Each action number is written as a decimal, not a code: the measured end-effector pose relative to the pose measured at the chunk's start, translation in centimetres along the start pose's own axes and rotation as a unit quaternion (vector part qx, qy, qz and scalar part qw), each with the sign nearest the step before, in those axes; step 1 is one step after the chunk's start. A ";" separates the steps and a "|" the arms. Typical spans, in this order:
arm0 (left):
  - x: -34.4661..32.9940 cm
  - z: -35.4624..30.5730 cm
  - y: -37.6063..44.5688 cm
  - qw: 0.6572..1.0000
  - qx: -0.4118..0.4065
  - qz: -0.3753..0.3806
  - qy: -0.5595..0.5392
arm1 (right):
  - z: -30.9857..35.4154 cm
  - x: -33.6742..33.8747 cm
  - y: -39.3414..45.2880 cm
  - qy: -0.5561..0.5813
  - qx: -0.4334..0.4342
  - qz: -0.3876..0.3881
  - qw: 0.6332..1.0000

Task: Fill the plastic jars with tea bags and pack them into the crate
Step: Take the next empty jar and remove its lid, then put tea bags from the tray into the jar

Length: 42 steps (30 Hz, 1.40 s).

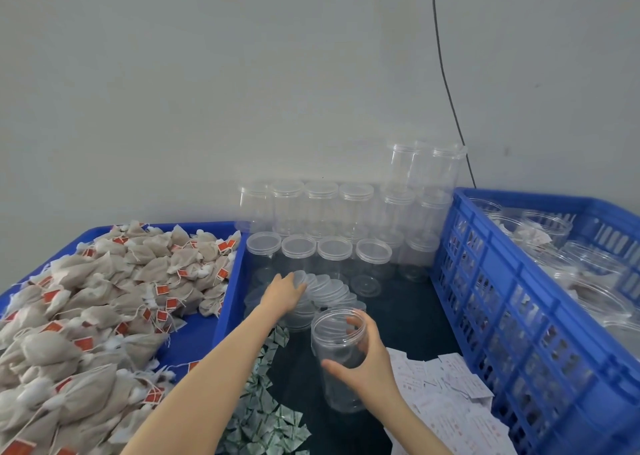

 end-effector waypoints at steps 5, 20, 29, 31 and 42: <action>1.3 0.2 -0.6 0.999 -0.046 0.010 0.006 | 0.4 -1.4 -0.4 0.004 -0.005 0.012 1.000; 11.0 9.9 -6.2 0.952 -0.025 0.150 0.267 | 1.0 -5.9 -1.6 0.040 -0.015 0.072 0.997; 6.3 11.7 -13.1 0.873 -0.008 0.400 0.278 | 2.3 -7.2 -1.6 0.049 0.004 0.066 0.997; 5.9 11.7 -13.6 0.872 -0.007 0.396 0.288 | 2.5 -7.4 -1.7 0.054 0.007 0.067 0.996; 5.1 11.9 -14.4 0.895 -0.040 0.360 0.259 | 3.5 -8.4 -2.8 0.093 0.005 0.086 0.992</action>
Point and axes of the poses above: each hand's wrist, its own y-axis towards the middle knuckle, its own x-axis out of the back of the hand, z = x × y, the point moved 5 cm from there along y, towards the middle knuckle, and after that the axes turned 8 degrees about -z, right-handed, at the moved point
